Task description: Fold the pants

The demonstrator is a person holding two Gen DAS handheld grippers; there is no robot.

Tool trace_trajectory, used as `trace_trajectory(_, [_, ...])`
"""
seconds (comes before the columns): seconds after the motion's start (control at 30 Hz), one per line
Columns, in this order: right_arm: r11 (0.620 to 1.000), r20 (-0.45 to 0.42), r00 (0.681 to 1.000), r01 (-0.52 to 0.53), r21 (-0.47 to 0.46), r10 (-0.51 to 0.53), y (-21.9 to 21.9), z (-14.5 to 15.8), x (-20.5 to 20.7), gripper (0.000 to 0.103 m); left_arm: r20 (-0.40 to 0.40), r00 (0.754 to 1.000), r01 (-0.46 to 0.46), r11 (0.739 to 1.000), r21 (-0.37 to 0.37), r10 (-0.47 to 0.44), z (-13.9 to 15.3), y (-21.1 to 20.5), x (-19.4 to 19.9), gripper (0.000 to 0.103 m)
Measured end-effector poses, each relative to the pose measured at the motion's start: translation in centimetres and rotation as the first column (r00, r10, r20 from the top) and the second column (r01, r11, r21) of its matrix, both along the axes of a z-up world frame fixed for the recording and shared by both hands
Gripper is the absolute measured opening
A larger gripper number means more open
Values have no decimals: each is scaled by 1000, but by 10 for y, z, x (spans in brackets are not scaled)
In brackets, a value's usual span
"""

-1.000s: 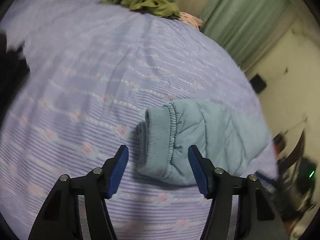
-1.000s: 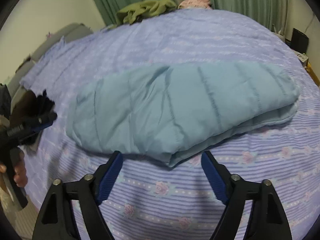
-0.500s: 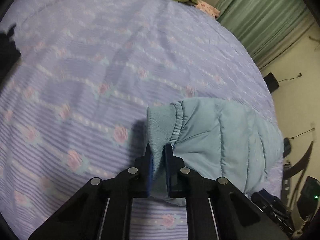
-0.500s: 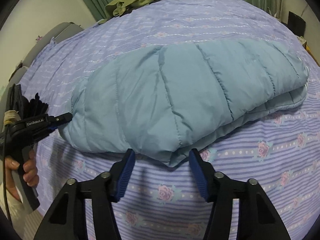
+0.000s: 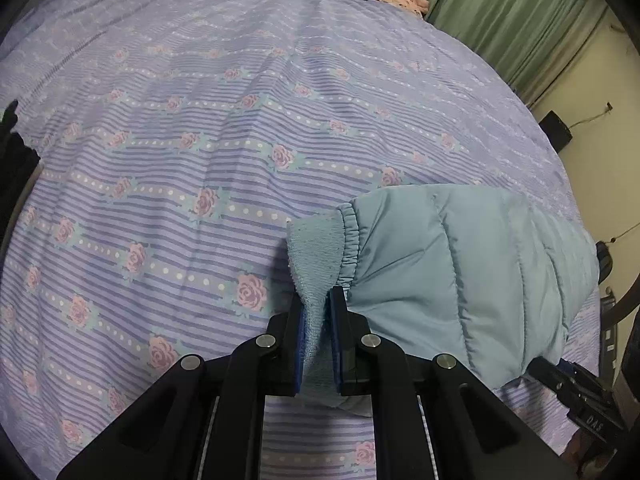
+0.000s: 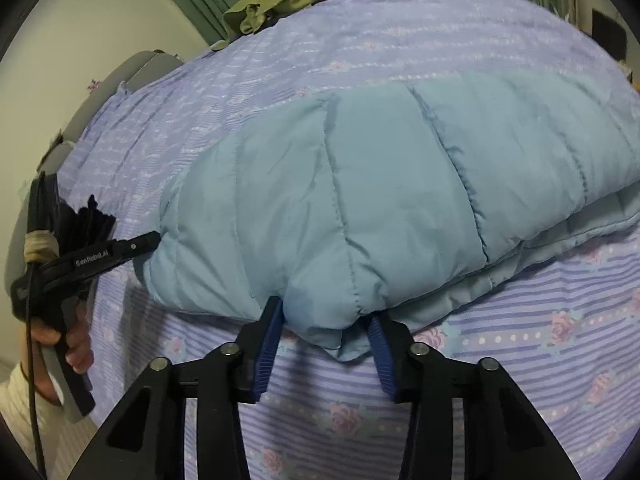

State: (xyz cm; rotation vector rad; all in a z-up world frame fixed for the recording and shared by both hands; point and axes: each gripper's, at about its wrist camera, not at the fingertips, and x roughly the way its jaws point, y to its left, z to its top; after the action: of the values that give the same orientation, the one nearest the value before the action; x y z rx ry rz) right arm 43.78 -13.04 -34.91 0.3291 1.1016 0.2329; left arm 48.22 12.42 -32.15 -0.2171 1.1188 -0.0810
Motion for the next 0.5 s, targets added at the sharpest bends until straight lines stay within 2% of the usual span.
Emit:
trace_trajectory(0.03, [1000,-2,1000,-5,12,5,0,0,-2,17,3,1000,4,1000,13,-4,1,-2,0,12])
trace_trajectory(0.07, [999,-5,1000,-14,35,14,1,3,-5,16,3,1000,5,1000,26,-5,1,-4,0,12])
trace_trajectory(0.2, [1000,38,999,-29,3,28,11,19,-25,11,1,1000,-5,997,71,4,0,-6,-1,12])
trace_trajectory(0.27, [999,7,1000,-26,20,26,16,15,-29,11,-14,1000,-21,997,74,22,-3,-2,-1,13])
trace_trajectory(0.37, [999,-18,999,-38,-27,38,22,-1,-30,11,-21,1000,-13,996,85,15,-3,-4,-2,15])
trace_trajectory(0.4, [999,-19,999,-30,-24,30,20,-2,-31,14,-12,1000,2,993,120,0,1,-8,-3,21])
trace_trajectory(0.5, [998,-13,1000,-8,-56,7,9,12,-35,40,19,1000,-4,980,197,0,20,-14,-14,33])
